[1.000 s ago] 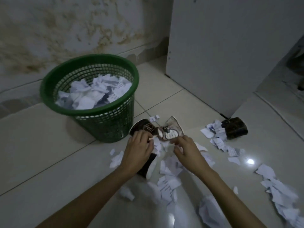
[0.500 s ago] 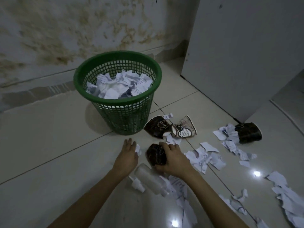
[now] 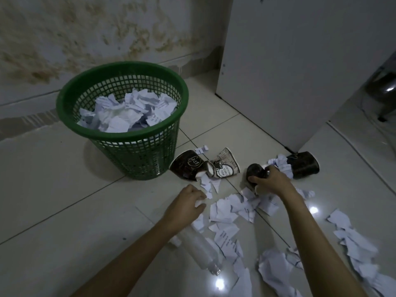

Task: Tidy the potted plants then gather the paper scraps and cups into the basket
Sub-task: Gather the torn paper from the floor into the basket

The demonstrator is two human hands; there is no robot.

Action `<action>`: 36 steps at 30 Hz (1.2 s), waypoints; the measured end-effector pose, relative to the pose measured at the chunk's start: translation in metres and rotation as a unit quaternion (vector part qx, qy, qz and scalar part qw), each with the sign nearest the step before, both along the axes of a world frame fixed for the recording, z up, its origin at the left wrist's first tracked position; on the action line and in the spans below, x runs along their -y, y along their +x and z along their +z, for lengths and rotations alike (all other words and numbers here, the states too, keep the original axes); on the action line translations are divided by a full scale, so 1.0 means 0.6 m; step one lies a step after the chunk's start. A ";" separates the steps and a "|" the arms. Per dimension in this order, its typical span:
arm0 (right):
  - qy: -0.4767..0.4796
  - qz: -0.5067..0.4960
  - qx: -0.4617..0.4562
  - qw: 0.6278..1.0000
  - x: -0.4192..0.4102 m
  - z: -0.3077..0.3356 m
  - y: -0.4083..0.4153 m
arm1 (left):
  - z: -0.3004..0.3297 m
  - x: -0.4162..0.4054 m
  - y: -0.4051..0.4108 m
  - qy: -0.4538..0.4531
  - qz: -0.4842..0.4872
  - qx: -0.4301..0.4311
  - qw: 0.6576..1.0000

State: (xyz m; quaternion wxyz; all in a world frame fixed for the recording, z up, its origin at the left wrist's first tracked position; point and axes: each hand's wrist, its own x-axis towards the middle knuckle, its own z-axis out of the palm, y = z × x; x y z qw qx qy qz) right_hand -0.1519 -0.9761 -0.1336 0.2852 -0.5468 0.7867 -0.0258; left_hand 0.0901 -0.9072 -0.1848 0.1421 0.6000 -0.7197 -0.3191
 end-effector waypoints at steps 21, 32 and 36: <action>-0.011 0.487 -0.182 0.854 0.116 -0.020 0.224 | 0.038 0.031 0.021 -0.114 -0.047 0.274 0.954; -0.029 0.388 -0.092 0.916 0.041 -0.003 0.132 | 0.061 -0.002 0.051 -0.079 -0.040 0.282 0.955; 0.022 0.340 -0.039 0.939 0.069 -0.007 0.120 | 0.061 -0.003 0.047 -0.085 -0.042 0.285 0.954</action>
